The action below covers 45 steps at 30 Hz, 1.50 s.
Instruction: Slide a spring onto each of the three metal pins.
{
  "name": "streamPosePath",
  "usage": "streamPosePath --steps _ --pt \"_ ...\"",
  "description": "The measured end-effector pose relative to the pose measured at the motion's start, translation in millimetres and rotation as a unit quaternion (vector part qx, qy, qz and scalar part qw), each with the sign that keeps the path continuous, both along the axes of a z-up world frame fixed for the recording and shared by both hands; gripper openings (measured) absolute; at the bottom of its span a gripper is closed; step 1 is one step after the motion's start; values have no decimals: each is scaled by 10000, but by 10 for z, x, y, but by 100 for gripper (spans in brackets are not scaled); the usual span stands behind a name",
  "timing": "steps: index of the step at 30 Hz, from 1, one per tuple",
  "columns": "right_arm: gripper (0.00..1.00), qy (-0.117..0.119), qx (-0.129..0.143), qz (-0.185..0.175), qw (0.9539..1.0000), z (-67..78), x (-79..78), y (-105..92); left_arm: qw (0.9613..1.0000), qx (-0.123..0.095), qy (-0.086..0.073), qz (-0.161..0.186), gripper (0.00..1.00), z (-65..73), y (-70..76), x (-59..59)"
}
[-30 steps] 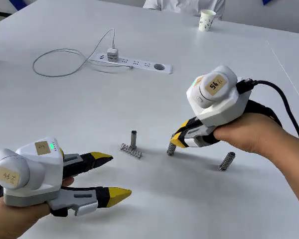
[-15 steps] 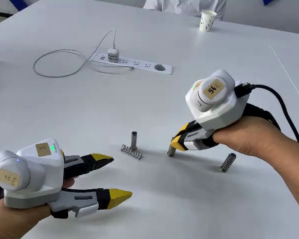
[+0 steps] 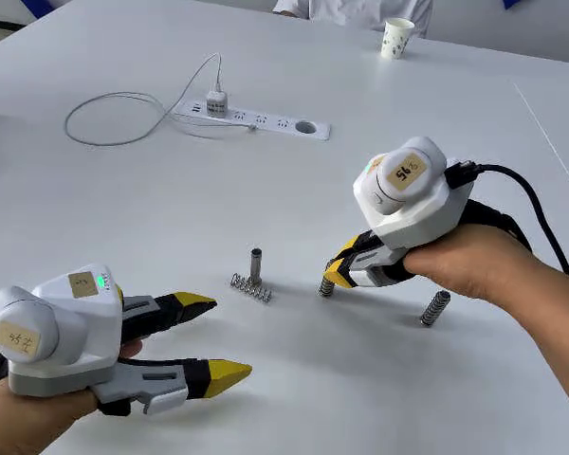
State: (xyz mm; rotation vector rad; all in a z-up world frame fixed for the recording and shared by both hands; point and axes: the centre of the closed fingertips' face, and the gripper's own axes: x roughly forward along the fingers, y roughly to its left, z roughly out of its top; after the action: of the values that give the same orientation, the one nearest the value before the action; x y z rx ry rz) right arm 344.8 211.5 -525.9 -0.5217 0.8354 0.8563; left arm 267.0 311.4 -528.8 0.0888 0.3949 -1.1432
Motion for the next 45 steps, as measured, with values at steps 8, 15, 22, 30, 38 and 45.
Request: streamPosePath --steps 8,15,22,30,38,45 --pt "12 -18 -18 62 10000 -13 -5 2 10000 -1 8 19 55 -8 9 -2" --pt "16 -81 -33 114 9999 -26 -11 7 10000 -8 -1 24 55 -3 6 8" --pt "17 -106 -40 99 9999 -28 -14 -12 10000 -12 -3 17 55 0 3 6" --pt "19 -129 -47 91 9999 -15 -36 -19 10000 -19 -16 30 55 11 7 10" --pt "19 -122 -34 44 9999 -23 -74 -38 10000 -22 -26 33 55 21 8 6" --pt "19 -116 -25 16 9999 -22 -121 -52 10000 -25 -42 35 55 30 5 15"
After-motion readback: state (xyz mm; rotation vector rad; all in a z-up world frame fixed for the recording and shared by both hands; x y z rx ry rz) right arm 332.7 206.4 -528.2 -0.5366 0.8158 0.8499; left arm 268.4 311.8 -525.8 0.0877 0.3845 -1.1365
